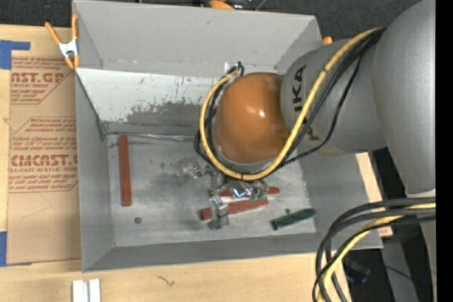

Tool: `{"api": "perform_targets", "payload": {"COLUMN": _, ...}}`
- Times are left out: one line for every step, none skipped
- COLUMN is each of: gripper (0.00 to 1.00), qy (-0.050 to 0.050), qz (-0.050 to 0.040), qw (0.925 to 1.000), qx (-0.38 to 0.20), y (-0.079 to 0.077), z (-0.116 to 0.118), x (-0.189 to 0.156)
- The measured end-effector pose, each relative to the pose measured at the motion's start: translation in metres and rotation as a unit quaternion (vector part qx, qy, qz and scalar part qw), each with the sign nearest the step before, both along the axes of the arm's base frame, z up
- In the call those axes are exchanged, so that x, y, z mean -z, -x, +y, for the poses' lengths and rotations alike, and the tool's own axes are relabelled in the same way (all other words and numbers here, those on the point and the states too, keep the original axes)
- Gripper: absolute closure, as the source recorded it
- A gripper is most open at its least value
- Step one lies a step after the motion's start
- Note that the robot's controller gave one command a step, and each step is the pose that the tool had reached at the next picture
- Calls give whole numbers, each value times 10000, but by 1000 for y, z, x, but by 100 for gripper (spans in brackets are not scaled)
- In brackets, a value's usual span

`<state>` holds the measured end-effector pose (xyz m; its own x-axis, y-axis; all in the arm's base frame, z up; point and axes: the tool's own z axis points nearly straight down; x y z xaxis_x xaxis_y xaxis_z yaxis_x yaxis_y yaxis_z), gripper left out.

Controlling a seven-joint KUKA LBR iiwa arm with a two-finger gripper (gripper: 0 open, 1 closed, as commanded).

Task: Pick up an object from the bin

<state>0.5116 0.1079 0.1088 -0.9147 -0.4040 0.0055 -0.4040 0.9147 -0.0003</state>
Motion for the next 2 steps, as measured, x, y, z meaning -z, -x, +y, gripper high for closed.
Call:
{"api": "perform_targets", "payload": {"gripper": 0, "qy": -6, "qz": -5, "qw": 9984, "qx": -570, "y": 10, "z": -75, "x": 41}}
{"api": "perform_targets", "payload": {"gripper": 100, "qy": -23, "qz": -17, "qw": 9983, "qx": -584, "y": 9, "z": -71, "x": 39}}
